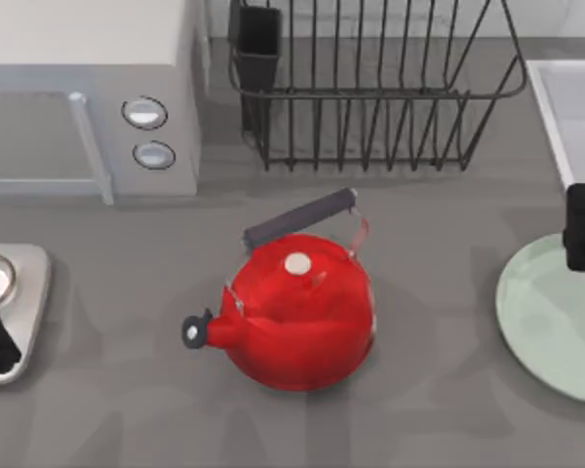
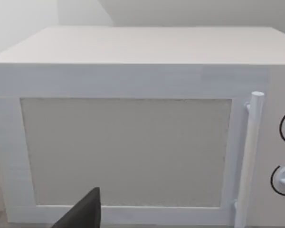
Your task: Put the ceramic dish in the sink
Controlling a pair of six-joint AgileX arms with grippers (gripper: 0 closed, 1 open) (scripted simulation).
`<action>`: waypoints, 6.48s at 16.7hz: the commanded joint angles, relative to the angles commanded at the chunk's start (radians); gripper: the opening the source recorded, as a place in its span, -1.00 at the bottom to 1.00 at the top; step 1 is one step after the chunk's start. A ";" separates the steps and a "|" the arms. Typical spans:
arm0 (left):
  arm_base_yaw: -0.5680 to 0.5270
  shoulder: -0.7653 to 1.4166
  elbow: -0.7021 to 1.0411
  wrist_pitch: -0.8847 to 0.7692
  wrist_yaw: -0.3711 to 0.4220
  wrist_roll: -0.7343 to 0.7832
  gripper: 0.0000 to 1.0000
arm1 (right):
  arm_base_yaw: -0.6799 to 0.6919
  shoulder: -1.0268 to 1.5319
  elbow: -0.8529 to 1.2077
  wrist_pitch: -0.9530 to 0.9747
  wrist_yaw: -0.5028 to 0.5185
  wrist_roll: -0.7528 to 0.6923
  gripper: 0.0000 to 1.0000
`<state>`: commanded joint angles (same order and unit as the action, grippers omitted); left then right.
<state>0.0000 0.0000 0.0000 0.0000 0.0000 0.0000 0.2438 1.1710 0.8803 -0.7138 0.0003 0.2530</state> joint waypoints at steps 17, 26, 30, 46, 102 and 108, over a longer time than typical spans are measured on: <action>0.000 0.000 0.000 0.000 0.000 0.000 1.00 | 0.123 0.660 0.449 -0.356 0.000 0.132 1.00; 0.000 0.000 0.000 0.000 0.000 0.000 1.00 | 0.130 0.811 0.252 -0.003 0.001 0.137 1.00; 0.000 0.000 0.000 0.000 0.000 0.000 1.00 | 0.130 0.819 0.243 0.010 0.001 0.138 1.00; 0.000 0.000 0.000 0.000 0.000 0.000 1.00 | 0.130 0.819 0.243 0.010 0.001 0.138 -1.00; 0.000 0.000 0.000 0.000 0.000 0.000 1.00 | -0.326 1.540 2.023 -1.044 0.009 -0.311 -0.40; 0.000 0.000 0.000 0.000 0.000 0.000 1.00 | -0.326 1.540 2.023 -1.044 0.009 -0.311 0.51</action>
<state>0.0000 0.0000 0.0000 0.0000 0.0000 0.0000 -0.0821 2.7112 2.9035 -1.7583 0.0096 -0.0576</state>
